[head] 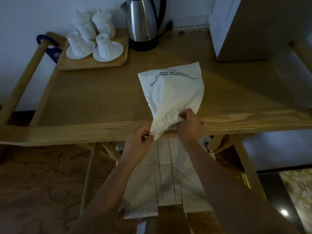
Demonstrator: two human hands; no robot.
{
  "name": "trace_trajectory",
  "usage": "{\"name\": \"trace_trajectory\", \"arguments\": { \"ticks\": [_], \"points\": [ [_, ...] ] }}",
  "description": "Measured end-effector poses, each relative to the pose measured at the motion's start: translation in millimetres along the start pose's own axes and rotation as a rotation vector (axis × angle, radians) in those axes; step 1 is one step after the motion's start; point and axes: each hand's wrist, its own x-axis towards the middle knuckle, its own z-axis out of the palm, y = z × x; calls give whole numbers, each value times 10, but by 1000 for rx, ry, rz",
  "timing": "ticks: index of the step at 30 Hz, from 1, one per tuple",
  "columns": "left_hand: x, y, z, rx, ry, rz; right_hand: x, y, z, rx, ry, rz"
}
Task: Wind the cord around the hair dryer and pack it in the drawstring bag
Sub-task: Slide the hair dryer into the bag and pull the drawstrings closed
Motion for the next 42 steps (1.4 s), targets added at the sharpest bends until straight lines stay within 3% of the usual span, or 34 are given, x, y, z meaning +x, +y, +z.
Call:
{"name": "trace_trajectory", "arguments": {
  "ticks": [6, 10, 16, 19, 22, 27, 31, 38, 42],
  "points": [
    [-58, -85, 23, -69, 61, -61, -105, 181, -180, 48, -128, -132],
    [-73, -189, 70, -204, 22, -186, -450, 386, -261, 179, 45, -29],
    [-117, -349, 103, -350, 19, -255, -424, 378, -298, 430, 70, 234],
    [-109, -338, 123, -372, 27, -269, -504, 390, -251, 537, -99, 340],
    [-111, -312, 126, -360, 18, -270, -536, 405, -252, 423, -218, 252],
    [-103, -335, 46, -236, -52, -383, -407, 514, -487, 361, -317, 120],
    [-90, -298, -24, -117, -159, -333, -348, 701, -621, 365, -298, 52],
    [-130, -451, -155, -86, -155, -376, -367, 910, -825, 470, -519, 200],
    [-145, -475, -173, -132, -42, -395, -404, 919, -938, 577, -462, 269]
  ]
}}
